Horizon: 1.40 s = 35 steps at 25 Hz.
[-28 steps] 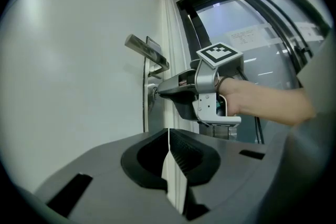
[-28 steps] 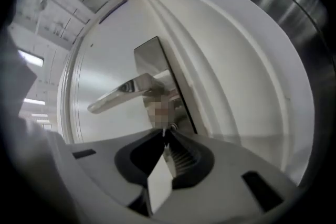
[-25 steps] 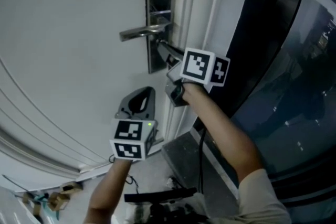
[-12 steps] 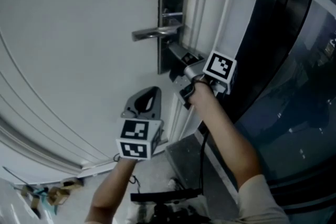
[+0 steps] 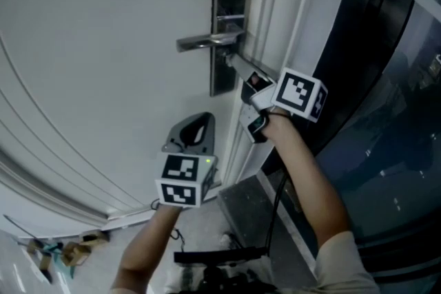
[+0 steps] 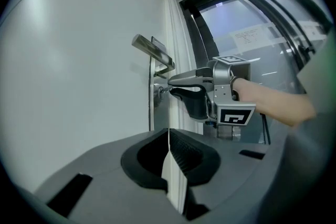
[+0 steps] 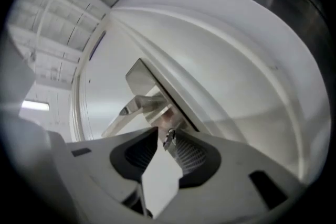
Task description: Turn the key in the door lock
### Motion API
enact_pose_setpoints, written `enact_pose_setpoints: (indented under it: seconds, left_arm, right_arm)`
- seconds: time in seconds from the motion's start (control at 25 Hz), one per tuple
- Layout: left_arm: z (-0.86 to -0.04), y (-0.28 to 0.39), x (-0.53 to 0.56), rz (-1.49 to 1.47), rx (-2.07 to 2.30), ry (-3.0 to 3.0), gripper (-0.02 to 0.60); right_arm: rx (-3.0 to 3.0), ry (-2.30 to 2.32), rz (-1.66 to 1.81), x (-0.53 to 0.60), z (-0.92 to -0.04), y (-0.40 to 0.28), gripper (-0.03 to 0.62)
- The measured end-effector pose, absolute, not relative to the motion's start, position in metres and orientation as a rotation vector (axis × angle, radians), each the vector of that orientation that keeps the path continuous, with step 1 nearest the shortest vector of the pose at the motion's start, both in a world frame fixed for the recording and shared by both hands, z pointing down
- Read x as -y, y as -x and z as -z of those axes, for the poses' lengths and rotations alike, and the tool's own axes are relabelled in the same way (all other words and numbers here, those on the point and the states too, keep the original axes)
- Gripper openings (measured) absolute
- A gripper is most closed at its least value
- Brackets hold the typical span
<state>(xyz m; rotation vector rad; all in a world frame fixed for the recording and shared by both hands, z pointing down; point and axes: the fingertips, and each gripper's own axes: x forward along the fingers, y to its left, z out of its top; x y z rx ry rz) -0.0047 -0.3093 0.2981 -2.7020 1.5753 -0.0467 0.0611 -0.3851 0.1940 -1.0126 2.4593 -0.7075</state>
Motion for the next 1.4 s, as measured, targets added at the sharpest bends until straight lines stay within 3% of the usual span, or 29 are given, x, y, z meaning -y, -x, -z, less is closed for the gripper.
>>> enact_pose_setpoints:
  seconds: [0.16,0.4,0.8,0.96,1.04,1.4]
  left_arm:
    - [-0.297,0.005,0.309,0.042,-1.576,2.699,0.02]
    - [-0.297,0.006,0.31,0.038,-1.58,2.7,0.02]
    - [-0.297,0.012,0.311,0.04,-1.596,2.691,0.02]
    - [-0.297,0.013,0.311,0.039,-1.6,2.688,0.02]
    - [-0.298,0.014,0.311,0.04,-1.602,2.687,0.02]
    - [-0.3,0.013,0.313,0.048,-1.597,2.698,0.02]
  right_arm:
    - [-2.687,1.223,0.319,0.377,-0.19,-0.06,0.109]
    - [-2.966,1.523,-0.611,0.364,-0.197,-0.044,0.136]
    - [-2.824,1.699,-2.072,0.373,-0.22,-0.027,0.16]
    - [-2.714,1.729,-2.329,0.382,-0.222,-0.027,0.152]
    - [-2.665,1.729,-2.405,0.384,-0.221,-0.028,0.109]
    - [-2.766,1.805,-2.171,0.386,-0.217,-0.027,0.107]
